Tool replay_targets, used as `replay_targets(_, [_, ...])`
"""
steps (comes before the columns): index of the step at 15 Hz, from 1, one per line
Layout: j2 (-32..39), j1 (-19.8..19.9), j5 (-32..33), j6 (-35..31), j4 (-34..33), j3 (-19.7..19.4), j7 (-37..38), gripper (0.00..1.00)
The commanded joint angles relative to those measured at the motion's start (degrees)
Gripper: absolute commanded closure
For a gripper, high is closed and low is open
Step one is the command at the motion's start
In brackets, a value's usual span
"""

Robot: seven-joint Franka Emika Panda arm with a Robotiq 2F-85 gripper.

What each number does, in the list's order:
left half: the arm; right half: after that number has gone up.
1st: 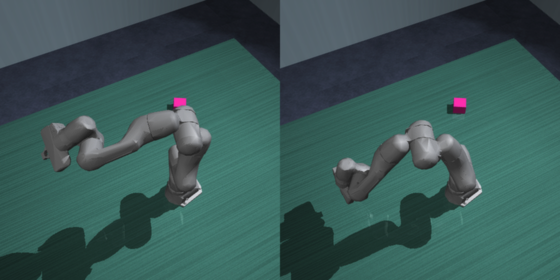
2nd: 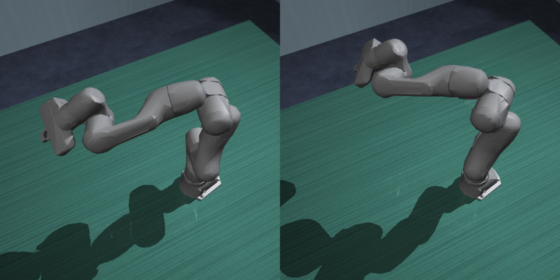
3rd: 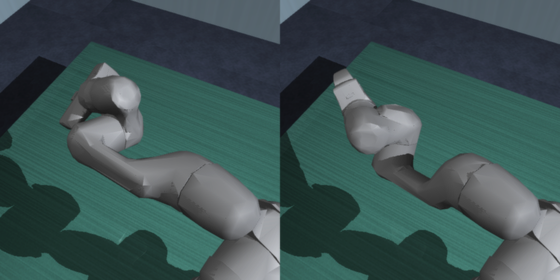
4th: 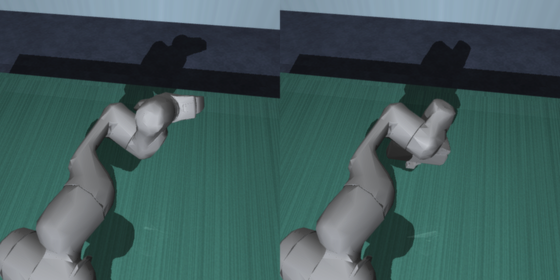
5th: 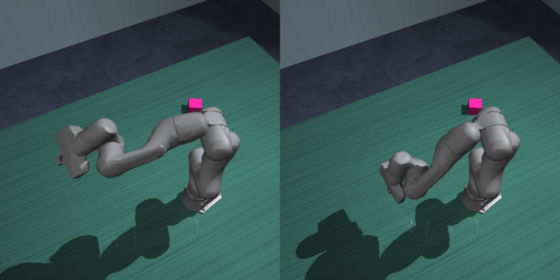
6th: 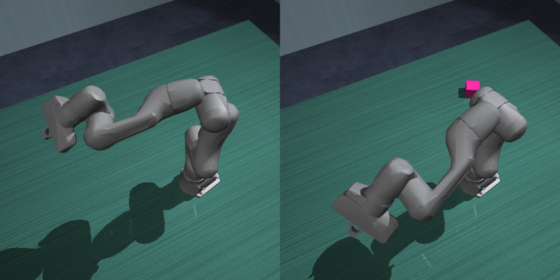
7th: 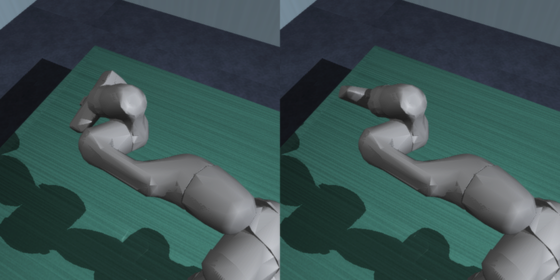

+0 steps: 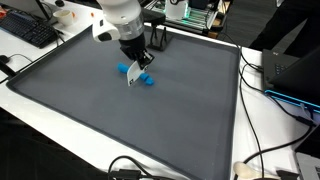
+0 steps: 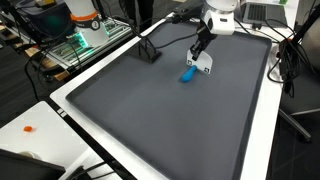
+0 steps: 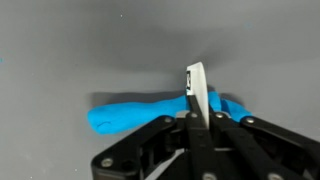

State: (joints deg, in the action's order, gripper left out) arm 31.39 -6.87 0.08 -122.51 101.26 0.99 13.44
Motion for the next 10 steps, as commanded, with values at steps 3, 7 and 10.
replay_targets(3, [-0.58,0.51,-0.93,-4.87,1.62,0.16,-0.54,0.99])
replay_targets(7, [-1.12,0.22,0.02,-4.16,1.67,-0.48,0.18,0.99])
replay_targets(10, [-2.14,0.03,0.64,-3.28,1.93,-0.78,0.17,0.99])
